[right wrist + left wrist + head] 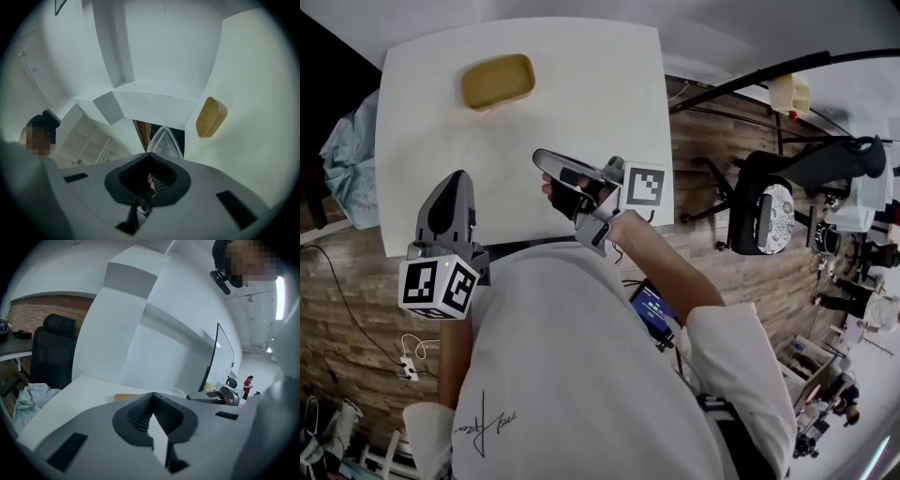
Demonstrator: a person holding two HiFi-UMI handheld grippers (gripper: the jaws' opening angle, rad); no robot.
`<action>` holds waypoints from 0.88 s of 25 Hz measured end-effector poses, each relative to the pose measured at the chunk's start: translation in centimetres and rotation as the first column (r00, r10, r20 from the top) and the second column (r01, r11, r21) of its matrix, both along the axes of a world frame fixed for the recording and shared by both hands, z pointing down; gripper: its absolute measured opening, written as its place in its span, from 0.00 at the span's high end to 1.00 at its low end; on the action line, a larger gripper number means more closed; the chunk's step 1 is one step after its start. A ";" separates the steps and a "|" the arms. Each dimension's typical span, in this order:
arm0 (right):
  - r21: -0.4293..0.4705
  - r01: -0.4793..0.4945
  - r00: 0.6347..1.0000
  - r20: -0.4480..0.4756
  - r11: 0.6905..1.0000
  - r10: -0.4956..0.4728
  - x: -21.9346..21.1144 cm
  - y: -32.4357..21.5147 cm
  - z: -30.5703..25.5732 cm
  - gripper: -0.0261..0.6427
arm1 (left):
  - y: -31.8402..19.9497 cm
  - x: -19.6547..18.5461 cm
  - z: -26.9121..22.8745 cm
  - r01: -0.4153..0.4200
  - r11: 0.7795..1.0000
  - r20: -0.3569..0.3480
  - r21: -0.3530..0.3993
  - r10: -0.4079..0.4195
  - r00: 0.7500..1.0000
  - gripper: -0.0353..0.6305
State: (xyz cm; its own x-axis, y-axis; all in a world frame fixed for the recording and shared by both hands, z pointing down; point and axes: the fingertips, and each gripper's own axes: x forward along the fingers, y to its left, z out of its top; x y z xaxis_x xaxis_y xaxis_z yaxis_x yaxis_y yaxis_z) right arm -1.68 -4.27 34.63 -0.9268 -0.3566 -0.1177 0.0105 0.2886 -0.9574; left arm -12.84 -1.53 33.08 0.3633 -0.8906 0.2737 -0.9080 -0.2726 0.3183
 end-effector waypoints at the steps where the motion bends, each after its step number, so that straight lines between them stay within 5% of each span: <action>1: 0.000 -0.004 1.000 0.002 1.000 0.004 0.2 0.0 0.0 0.94 | 0.1 0.1 0.0 -0.001 1.000 0.002 0.001 0.001 1.000 0.94; 22: 0.034 -0.052 0.998 -0.023 0.998 0.053 1.2 0.1 -0.8 0.94 | 1.9 0.8 0.1 -0.029 1.000 -0.004 0.011 0.029 1.000 0.94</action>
